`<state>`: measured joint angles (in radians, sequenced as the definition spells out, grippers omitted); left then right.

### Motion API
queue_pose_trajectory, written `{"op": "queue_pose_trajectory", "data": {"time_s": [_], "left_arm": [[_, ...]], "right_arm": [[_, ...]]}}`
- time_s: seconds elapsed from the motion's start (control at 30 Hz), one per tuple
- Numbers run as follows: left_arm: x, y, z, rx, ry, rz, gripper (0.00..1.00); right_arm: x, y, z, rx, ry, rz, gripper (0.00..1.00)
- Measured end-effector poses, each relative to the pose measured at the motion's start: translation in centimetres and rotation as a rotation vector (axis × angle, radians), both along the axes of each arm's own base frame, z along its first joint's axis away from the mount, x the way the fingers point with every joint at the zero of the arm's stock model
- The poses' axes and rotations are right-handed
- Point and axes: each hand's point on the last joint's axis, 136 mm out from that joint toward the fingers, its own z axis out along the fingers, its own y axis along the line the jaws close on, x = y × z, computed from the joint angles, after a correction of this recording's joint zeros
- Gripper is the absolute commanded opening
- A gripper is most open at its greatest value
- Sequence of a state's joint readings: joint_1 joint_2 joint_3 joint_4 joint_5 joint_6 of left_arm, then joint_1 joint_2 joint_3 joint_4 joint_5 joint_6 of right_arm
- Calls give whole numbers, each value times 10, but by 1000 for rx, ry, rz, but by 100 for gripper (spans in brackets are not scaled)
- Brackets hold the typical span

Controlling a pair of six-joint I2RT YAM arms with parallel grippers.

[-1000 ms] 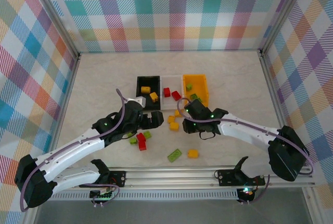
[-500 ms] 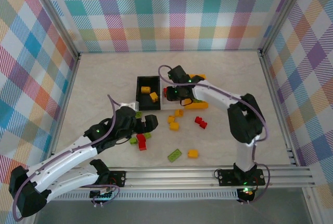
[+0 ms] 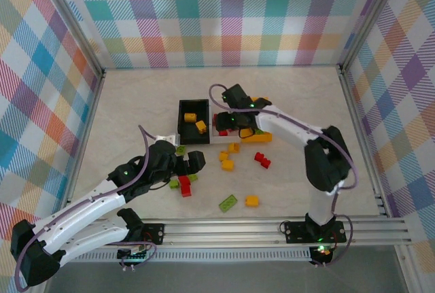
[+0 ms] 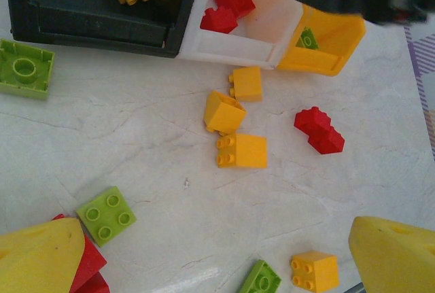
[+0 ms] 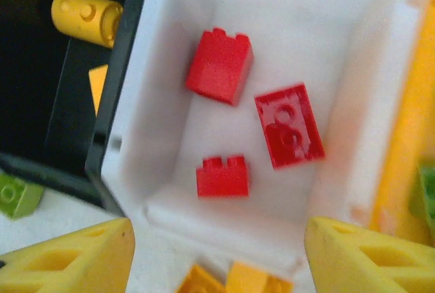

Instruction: Sort the legos into containers by color

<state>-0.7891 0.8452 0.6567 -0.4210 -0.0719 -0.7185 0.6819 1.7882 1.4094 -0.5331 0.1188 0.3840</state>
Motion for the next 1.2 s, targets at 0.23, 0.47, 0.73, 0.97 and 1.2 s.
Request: {"op": "queue_pose_trajectory", "data": {"time_s": [0.23,0.47,0.73,0.97,1.2], "left_arm": [[-1,0,-11,15,18,-2,100],[1,-1,-22,27,38,-2,100],[3,-3,-23,23,38,2,100],[5,-2,-22,19,34,8,100],[5,-4,-25,23,48,5,100]], "right_arm": [[-65,-60,-3,-9,1,-57,70],[-96,-121,-50,-94,87,-165,71],[-91,-130,-81,-97,171,-178,59],[-105,-106,-89,-81,207,-94,51],[-109,-105,-97,-126,208,-89,44]]}}
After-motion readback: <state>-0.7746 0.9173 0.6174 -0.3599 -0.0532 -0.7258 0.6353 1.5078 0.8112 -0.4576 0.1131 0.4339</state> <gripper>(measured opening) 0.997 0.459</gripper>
